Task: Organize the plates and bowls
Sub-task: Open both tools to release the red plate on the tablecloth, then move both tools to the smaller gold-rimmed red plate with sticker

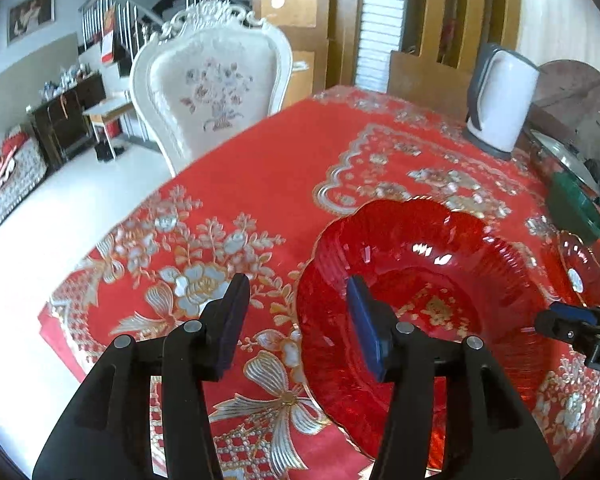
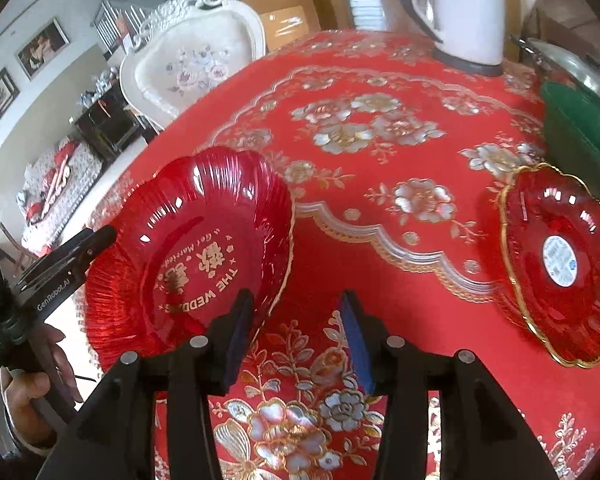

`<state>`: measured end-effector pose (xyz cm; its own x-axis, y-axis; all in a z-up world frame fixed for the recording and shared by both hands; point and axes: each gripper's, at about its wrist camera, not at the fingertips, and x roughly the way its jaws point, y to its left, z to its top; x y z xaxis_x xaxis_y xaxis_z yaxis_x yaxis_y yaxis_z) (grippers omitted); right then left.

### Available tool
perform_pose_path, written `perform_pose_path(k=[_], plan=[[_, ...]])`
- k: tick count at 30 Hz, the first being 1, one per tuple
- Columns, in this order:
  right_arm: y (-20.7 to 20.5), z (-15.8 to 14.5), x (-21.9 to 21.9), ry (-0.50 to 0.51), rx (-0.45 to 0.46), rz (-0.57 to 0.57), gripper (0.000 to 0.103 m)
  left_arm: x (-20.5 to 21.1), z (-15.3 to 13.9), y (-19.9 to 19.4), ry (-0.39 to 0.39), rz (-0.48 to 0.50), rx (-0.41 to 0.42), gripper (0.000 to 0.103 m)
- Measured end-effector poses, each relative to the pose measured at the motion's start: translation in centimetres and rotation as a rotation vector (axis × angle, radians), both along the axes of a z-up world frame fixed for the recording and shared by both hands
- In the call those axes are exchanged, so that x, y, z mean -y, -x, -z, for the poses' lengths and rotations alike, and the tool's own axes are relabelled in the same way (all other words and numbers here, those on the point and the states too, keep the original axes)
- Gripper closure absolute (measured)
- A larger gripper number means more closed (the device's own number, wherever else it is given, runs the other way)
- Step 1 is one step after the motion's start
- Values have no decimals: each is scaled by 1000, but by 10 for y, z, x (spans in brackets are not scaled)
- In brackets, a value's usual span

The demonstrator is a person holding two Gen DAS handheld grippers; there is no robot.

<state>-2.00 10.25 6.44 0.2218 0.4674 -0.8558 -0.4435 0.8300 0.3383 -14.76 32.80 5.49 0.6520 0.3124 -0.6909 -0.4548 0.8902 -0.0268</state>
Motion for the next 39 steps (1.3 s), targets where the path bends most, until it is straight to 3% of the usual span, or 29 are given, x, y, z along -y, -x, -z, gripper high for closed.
perform_pose_path(k=[3,6,15,20,29,39], plan=[[-1,-6,12,-26,1,25,54,14,-16,0,-26,34,25,50],[-2,-12,29,-54,0,68,53,35,-31,-5,-22,101,62,22],[-6,-23,99,-56,8,236,53,110,-49,-47,6,314,101,21],[-1,-27,140,-25,28,331,45,147,-49,-71,32,417,88,21],[-7,-14,192,-24,-20,458,45,185,-34,-126,125,502,-15,21],[-17,8,213,-47,-76,519,45,214,-13,-171,147,547,-135,21]])
